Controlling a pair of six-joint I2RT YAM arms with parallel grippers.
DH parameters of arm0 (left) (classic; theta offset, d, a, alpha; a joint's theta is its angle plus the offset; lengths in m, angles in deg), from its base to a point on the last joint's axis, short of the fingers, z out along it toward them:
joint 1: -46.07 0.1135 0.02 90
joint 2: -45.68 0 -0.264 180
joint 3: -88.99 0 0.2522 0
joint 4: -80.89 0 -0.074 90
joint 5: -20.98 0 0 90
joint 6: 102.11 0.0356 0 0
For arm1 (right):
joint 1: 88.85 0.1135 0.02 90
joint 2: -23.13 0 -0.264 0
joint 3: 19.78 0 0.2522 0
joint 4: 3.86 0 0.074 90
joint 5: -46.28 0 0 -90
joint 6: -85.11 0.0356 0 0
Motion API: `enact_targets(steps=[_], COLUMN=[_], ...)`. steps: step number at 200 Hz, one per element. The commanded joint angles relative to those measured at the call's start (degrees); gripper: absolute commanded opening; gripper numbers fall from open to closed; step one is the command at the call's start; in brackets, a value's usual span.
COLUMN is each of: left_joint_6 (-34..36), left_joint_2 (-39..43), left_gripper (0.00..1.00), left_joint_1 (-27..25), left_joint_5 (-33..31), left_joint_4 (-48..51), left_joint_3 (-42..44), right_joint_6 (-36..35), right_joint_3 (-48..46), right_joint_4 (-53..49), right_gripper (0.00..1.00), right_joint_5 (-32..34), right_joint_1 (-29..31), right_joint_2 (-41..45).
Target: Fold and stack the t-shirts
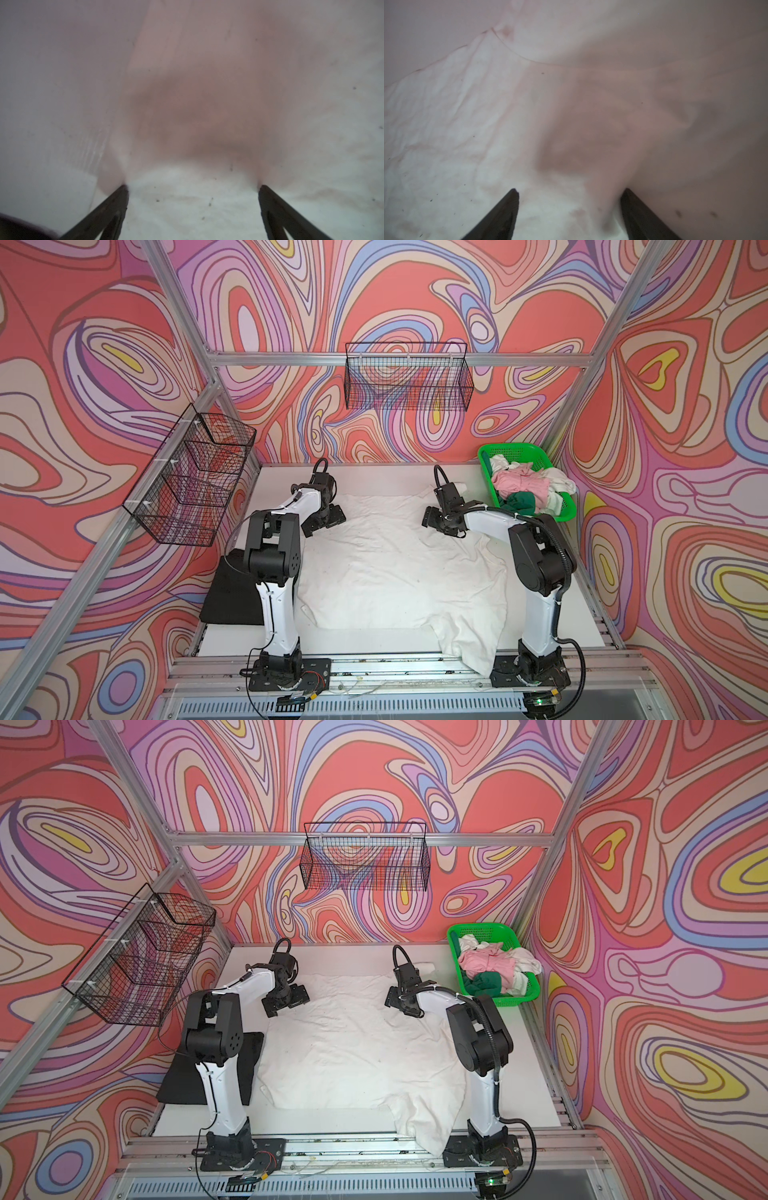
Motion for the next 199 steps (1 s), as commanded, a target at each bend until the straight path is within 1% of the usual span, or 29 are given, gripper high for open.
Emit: enact_targets(steps=[1, 23, 38, 46, 55, 71, 76, 84, 92, 111, 134, 154, 171, 199], left_joint_6=[-0.7, -1.4, -0.7, -0.1, 0.5, 0.7, 0.6, 0.5, 0.5, 1.3, 2.7, 2.7, 2.6, 3.2], left_joint_2=[4.2, 7.0, 8.4, 8.6, 8.3, 6.9, 6.3, 5.2, 4.1, 1.5, -2.3, -4.7, -6.8, -11.6], left_gripper=[1.00, 1.00, 1.00, 1.00, 1.00, 1.00, 1.00, 1.00, 1.00, 1.00, 1.00, 1.00, 1.00, 1.00], left_joint_1=[0.0, 0.0, 0.1, 0.1, 0.5, 2.4, 3.1, 4.0, 4.8, 5.6, 5.7, 5.9, 6.3, 6.8], left_joint_5=[4.0, 8.0, 8.4, 7.2, 6.2, 6.6, 7.0, 7.8, 8.4, 9.1, 8.1, 7.5, 6.8, 7.1], left_joint_4=[0.5, -1.5, -1.3, -0.3, 0.5, 1.8, 1.9, 2.4, 3.0, 4.2, 7.6, 8.9, 9.8, 13.0], left_joint_3=[0.5, 0.6, -0.9, -2.3, -3.6, -5.4, -5.9, -6.8, -7.9, -10.8, -16.1, -19.0, -21.4, -27.7], right_joint_6=[2.8, -0.2, -3.3, -4.5, -5.3, -7.0, -8.1, -9.4, -10.6, -12.2, -12.6, -14.7, -16.0, -16.0], right_joint_3=[-1.2, 2.4, 7.7, 9.9, 12.1, 16.2, 17.7, 21.2, 24.8, 31.3, 37.1, 42.5, 44.6, 43.5], right_joint_4=[-4.1, -5.9, -9.5, -10.5, -10.7, -10.9, -11.2, -12.9, -14.6, -16.8, -17.9, -20.4, -21.1, -18.1], right_gripper=[0.81, 0.85, 0.86, 0.86, 0.86, 0.86, 0.86, 0.86, 0.86, 0.85, 0.84, 0.83, 0.83, 0.82], right_joint_5=[-1.6, 0.4, 2.5, 3.3, 1.9, -0.5, 0.0, 2.8, 3.7, 4.1, 1.6, 1.3, 0.6, -1.8], right_joint_1=[0.3, 0.1, -0.6, -1.6, -3.4, -6.3, -6.7, -7.2, -7.9, -10.0, -13.1, -13.6, -13.8, -14.4], right_joint_2=[-3.0, 0.4, 0.7, 0.5, 0.1, -1.3, -2.0, -3.7, -5.5, -10.2, -15.0, -19.8, -22.4, -23.9])
